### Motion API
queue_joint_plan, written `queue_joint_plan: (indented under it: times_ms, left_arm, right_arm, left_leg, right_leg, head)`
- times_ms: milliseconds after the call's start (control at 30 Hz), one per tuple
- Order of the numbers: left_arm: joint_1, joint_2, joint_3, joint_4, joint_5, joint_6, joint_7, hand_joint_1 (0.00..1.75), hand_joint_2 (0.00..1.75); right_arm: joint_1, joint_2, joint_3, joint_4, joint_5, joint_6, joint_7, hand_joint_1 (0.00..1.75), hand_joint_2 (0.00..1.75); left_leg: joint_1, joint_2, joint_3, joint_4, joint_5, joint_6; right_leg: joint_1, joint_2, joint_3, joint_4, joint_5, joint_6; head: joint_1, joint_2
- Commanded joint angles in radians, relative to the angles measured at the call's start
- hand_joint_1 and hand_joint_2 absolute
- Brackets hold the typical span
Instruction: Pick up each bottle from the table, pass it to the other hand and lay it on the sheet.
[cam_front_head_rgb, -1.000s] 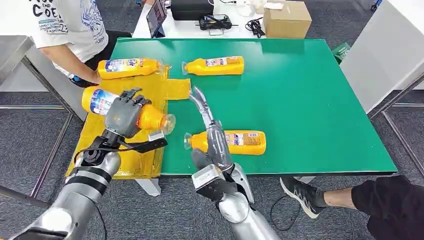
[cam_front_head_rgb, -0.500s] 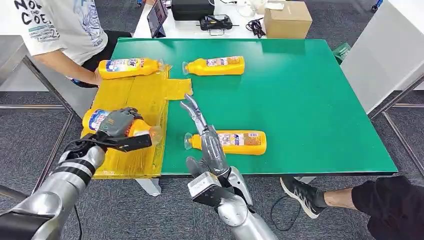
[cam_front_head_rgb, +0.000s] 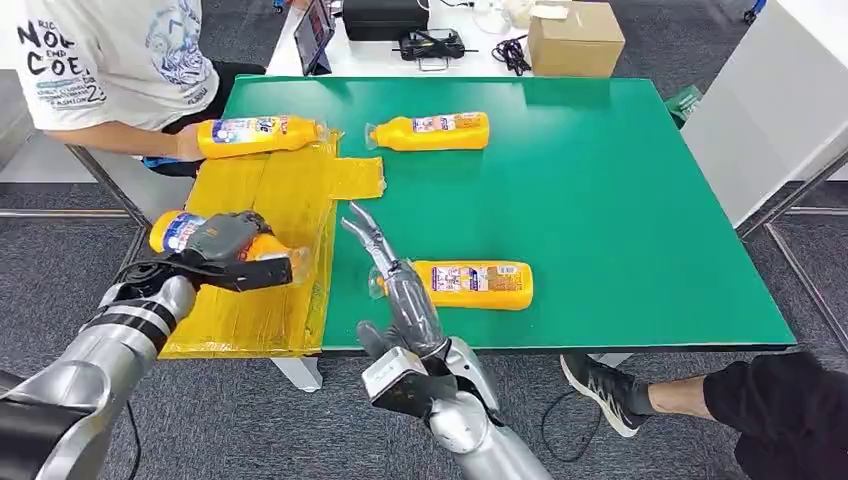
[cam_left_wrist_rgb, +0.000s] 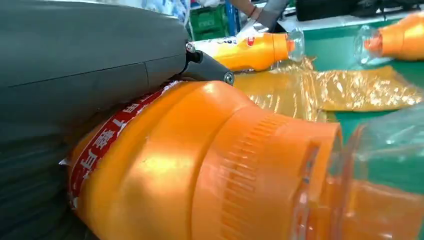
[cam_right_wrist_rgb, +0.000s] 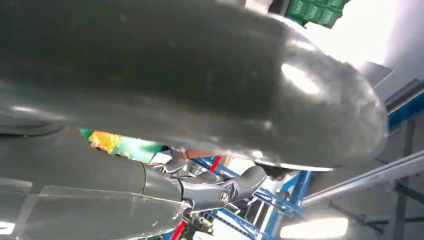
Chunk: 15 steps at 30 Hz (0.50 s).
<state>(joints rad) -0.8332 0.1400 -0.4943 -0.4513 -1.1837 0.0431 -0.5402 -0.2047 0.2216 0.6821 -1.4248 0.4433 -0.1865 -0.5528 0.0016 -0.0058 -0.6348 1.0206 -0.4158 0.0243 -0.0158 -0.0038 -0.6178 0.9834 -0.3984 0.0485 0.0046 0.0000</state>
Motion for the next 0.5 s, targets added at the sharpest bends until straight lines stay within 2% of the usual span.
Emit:
queue_joint_plan:
  times_ms: [33,200,500]
  left_arm:
    - [-0.039,0.016,-0.117,0.077,-0.025,0.005,0.011,1.75,1.75]
    - [-0.037,0.017,-0.167,0.089,-0.050,0.001,0.026,1.75,1.75]
    - [-0.015,0.008,-0.155,0.090,-0.015,-0.008,0.018,1.75,1.75]
  right_arm:
    - [-0.044,-0.036,0.027,0.081,-0.004,0.011,0.003,0.00,0.00]
    - [-0.048,-0.035,0.030,0.095,-0.006,0.023,0.004,0.00,0.00]
    - [-0.049,-0.031,0.031,0.102,-0.007,0.026,0.004,0.00,0.00]
  left_leg:
    - [0.001,0.002,0.006,-0.001,-0.002,-0.001]
    - [0.001,0.002,0.007,0.000,-0.003,-0.001]
    - [0.001,0.001,0.004,-0.001,-0.001,-0.001]
  right_leg:
    - [0.001,0.001,0.005,-0.001,-0.001,-0.002]
    - [0.001,0.002,0.007,-0.001,-0.002,-0.002]
    - [0.001,0.001,0.003,-0.001,-0.001,-0.001]
  head:
    - [0.000,0.000]
    - [0.000,0.000]
    - [0.000,0.000]
